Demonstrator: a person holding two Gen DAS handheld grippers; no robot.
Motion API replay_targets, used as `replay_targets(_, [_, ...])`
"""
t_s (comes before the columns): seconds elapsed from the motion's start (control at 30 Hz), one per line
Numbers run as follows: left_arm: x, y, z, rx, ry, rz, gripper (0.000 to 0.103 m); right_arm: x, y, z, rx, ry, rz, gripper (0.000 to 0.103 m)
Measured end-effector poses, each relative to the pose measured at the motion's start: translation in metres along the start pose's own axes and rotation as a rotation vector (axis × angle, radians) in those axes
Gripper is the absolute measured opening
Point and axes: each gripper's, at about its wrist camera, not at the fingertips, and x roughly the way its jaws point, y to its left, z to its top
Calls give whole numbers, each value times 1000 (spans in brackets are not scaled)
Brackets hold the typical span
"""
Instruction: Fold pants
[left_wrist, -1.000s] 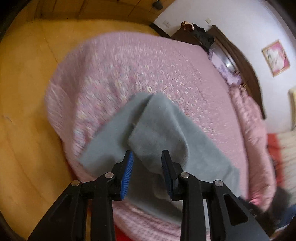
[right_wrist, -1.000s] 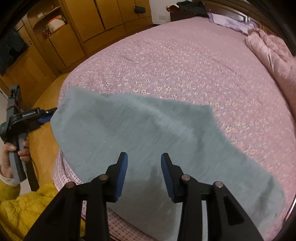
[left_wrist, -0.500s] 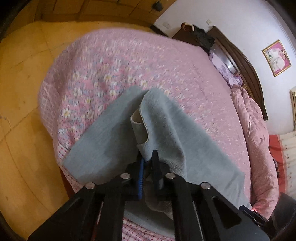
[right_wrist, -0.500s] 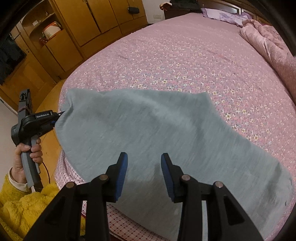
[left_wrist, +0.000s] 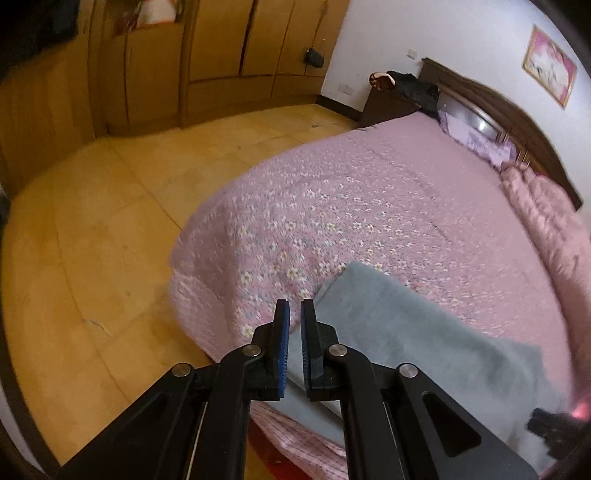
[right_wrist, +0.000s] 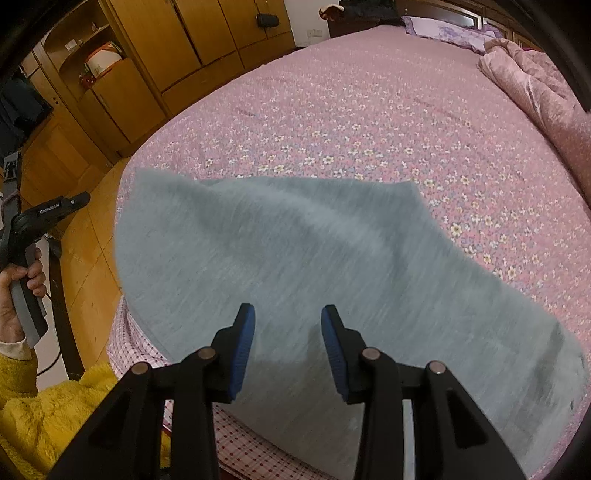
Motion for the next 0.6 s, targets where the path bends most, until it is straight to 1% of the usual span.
replay_targets(0.07, [3, 4, -3, -17, 18, -28, 0, -1, -1, 0, -1, 0, -1, 39])
replay_targets(0.13, [12, 5, -6, -39, 71, -67, 5, -1, -2, 0, 1, -3, -6, 39])
replay_targets(0.23, [21, 6, -18, -100, 144, -105, 7, -3, -4, 1, 9, -10, -9, 39])
replay_targets(0.27, [25, 9, -23, -129, 171, -129, 8, -4, -4, 0, 9, -13, -11, 39])
replay_targets(0.3, [27, 11, -27, -143, 185, -139, 14, -5, -5, 0, 9, -16, -13, 39])
replay_targets(0.33, [30, 13, -31, -164, 204, -146, 18, -6, -5, -1, 10, -19, -16, 39])
replay_targets(0.37, [31, 15, -33, -181, 216, -144, 20, -7, -6, -2, 10, -21, -19, 39])
replay_targets(0.43, [36, 20, -38, -222, 236, -144, 20, -8, -7, -3, 12, -26, -25, 39])
replay_targets(0.5, [40, 25, -41, -270, 258, -164, 21, -10, -8, -4, 15, -30, -27, 39])
replay_targets(0.6, [45, 28, -45, -307, 283, -182, 22, -10, -11, -5, 24, -29, -28, 39])
